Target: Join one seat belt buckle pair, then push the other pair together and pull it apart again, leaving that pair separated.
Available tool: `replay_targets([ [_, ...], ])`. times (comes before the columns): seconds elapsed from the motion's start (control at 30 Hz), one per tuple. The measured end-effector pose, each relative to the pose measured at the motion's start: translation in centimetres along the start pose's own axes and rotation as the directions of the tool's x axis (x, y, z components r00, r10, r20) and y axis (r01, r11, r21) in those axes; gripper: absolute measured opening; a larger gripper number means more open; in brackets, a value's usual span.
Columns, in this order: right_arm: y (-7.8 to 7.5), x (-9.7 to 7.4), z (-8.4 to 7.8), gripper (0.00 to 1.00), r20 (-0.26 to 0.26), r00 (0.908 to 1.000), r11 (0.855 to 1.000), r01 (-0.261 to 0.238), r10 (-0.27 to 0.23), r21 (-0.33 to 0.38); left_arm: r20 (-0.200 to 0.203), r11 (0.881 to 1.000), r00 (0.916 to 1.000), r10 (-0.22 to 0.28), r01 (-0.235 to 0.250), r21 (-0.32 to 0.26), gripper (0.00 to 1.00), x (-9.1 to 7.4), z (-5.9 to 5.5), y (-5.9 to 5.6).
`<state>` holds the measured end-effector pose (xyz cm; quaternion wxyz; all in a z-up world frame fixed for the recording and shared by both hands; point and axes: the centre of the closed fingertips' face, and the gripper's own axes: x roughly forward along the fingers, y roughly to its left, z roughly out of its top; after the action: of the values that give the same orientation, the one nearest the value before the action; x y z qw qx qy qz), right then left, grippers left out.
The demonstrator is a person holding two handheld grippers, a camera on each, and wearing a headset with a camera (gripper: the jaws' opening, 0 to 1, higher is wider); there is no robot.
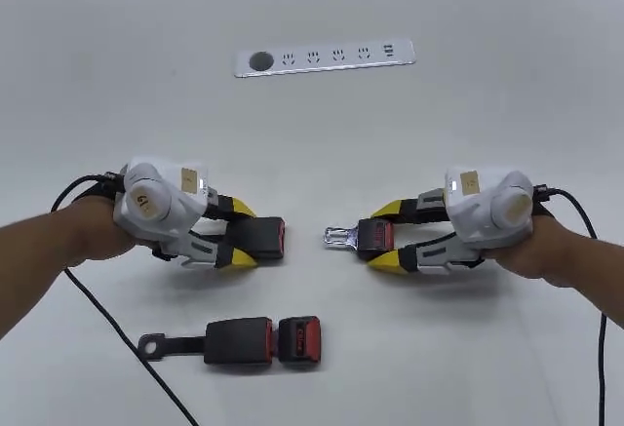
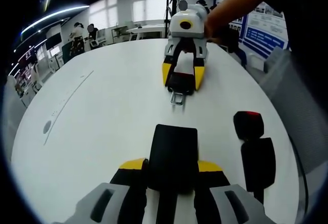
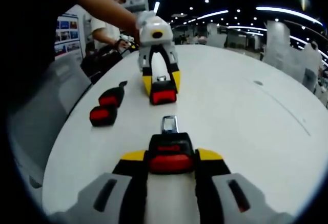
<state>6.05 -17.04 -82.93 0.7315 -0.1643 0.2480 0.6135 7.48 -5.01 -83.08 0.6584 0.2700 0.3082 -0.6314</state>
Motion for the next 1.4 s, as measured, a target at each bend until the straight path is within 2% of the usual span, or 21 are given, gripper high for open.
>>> replay_targets([
  [0.63,0.3,3.9,2.2,0.36,0.021,0.9992,0.999,-0.033,0.033,-0.009,-0.008,1.0,1.0,-0.006,0.006,0.008,0.36,0.1,0.0,0.0],
  [1.0,0.5,5.5,2.9,0.36,-0.007,0.999,0.999,-0.044,0.044,-0.024,-0.019,1.0,0.9997,-0.011,0.012,0.019,0.36,0.2,0.0,-0.1],
  [1.4,0.7,5.7,2.9,0.35,-0.041,0.9979,0.999,-0.052,0.051,-0.017,-0.03,0.999,0.9994,-0.02,0.021,0.039,0.35,0.3,-0.1,-0.4],
])
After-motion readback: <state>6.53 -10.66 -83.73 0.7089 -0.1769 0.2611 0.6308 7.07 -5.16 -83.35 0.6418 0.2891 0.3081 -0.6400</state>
